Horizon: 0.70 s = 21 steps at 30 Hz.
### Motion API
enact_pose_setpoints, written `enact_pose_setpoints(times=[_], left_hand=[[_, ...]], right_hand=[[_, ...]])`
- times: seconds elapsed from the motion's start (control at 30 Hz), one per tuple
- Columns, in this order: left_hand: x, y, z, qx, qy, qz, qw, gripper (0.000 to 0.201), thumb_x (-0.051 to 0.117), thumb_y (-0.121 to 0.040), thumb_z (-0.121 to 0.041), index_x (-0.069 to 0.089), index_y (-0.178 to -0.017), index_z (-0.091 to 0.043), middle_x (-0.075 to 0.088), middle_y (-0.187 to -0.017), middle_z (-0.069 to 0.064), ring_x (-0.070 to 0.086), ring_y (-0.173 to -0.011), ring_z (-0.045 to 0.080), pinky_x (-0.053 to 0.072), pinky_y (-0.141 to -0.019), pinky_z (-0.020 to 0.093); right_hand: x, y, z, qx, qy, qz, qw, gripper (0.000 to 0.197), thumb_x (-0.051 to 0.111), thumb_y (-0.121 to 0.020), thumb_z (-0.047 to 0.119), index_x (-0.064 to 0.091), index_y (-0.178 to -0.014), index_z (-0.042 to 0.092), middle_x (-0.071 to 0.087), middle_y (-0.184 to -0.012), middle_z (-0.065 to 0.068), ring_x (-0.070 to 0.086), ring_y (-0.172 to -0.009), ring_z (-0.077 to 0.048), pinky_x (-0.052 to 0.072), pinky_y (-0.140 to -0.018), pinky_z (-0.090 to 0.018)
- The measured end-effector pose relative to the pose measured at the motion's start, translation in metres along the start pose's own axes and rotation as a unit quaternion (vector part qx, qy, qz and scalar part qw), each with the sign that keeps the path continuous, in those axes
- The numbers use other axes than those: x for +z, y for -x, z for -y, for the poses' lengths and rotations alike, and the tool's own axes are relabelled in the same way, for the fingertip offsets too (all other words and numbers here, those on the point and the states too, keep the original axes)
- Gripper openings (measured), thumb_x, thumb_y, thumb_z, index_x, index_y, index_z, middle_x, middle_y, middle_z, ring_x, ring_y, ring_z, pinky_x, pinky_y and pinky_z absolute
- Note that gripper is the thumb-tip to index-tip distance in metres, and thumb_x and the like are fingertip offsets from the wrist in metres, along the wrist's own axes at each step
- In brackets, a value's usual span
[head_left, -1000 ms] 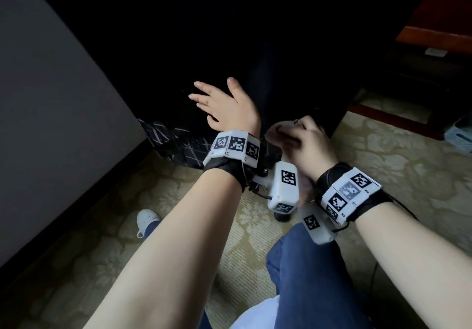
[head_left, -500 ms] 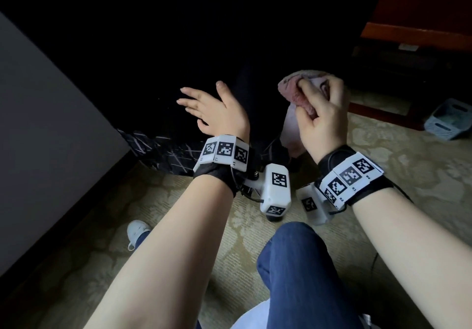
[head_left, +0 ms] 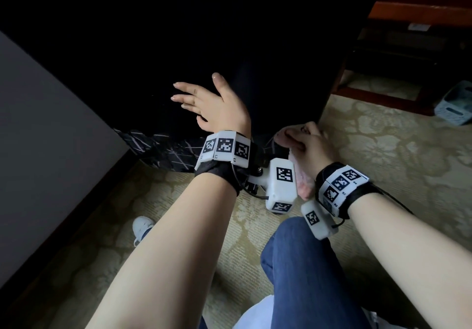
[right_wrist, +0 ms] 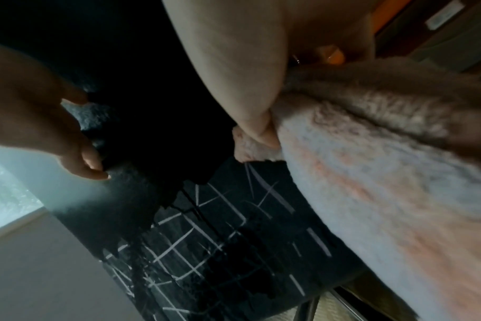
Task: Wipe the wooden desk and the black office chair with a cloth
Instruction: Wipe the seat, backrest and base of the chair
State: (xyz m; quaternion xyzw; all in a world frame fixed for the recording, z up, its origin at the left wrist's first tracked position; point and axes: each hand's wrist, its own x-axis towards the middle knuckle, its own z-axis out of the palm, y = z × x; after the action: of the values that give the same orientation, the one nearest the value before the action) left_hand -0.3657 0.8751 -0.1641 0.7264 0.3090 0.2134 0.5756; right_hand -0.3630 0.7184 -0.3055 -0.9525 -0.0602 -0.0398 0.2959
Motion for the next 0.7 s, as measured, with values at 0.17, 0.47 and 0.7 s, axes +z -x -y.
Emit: enact_pose_setpoints(times=[0.17,0.47,0.7], left_hand=[[0.000,0.000,0.001,0.000,0.001,-0.012,1.000,0.068,0.027,-0.102,-0.042,-0.016,-0.149,-0.018,-0.021,-0.156,0.009,-0.009,-0.146,0.021,0.003,-0.115,0.044],[-0.003,-0.002,0.003,0.001,-0.009,-0.014,1.000,0.069,0.028,-0.101,-0.041,-0.015,-0.149,-0.015,-0.018,-0.157,0.013,-0.005,-0.147,0.024,0.003,-0.115,0.042],[-0.002,-0.005,0.002,-0.001,-0.006,-0.008,1.000,0.069,0.028,-0.102,-0.041,-0.016,-0.149,-0.015,-0.019,-0.156,0.013,-0.007,-0.146,0.025,0.003,-0.115,0.041]], right_hand=[[-0.013,0.009,-0.005,-0.011,-0.065,-0.047,0.997,0.032,0.061,-0.084,0.017,0.067,-0.112,0.031,0.051,-0.117,0.002,0.051,-0.106,-0.031,0.048,-0.090,-0.046],[-0.062,0.005,0.031,-0.140,-0.125,-0.360,0.914,0.040,0.053,-0.083,0.006,0.048,-0.119,0.022,0.037,-0.129,-0.019,0.037,-0.119,-0.025,0.032,-0.104,-0.026],[-0.044,0.001,0.016,-0.115,-0.063,-0.270,0.954,0.040,0.047,-0.083,0.011,0.052,-0.121,0.021,0.035,-0.130,-0.017,0.040,-0.117,-0.034,0.039,-0.095,-0.033]])
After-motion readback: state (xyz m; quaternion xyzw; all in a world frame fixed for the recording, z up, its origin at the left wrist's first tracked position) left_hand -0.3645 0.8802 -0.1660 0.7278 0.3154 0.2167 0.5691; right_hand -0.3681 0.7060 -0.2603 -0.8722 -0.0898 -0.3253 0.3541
